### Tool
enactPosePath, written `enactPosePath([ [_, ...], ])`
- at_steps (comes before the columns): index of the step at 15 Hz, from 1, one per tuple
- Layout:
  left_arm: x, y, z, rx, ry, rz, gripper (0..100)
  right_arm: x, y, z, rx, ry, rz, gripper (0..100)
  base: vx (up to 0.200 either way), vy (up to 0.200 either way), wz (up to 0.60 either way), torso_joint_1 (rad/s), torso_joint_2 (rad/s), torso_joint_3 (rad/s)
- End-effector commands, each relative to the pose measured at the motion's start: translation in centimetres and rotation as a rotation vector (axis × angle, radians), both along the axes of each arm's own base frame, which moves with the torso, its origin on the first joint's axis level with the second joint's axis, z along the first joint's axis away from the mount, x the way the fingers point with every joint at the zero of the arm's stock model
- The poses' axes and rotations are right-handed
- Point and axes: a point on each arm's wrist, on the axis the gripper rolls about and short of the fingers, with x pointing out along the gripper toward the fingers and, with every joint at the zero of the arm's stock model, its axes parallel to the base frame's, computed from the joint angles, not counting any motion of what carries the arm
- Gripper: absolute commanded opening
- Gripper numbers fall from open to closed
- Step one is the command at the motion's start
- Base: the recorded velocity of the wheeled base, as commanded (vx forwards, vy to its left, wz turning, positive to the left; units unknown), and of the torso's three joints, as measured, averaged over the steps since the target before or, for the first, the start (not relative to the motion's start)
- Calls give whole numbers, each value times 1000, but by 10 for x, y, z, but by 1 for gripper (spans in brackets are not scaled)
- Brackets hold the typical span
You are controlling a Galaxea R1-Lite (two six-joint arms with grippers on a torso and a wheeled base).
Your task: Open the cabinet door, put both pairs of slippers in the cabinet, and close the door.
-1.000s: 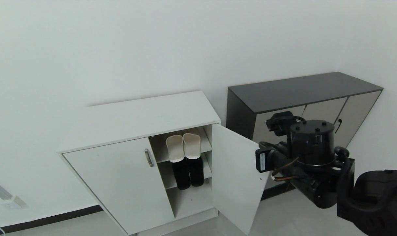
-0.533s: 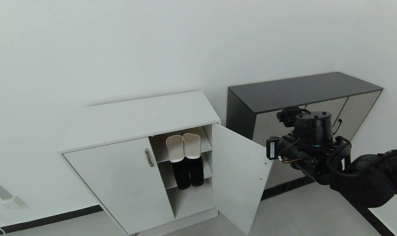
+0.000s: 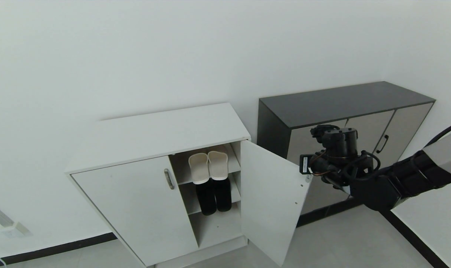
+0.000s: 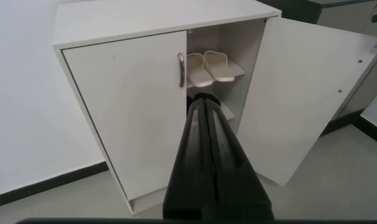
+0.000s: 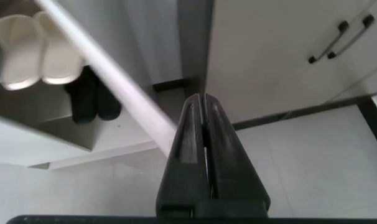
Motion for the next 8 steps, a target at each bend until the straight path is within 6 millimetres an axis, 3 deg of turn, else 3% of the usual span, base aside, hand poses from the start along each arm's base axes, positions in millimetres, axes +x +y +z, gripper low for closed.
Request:
enactPosePath([
  [1,0,0,0,0,1,0,0,6,1,-10,-4,20,-1,0,0,0,0,0,0,0],
  [8,0,0,0,0,1,0,0,5,2,-14,-9,39,9,0,0,0,0,0,0,0],
])
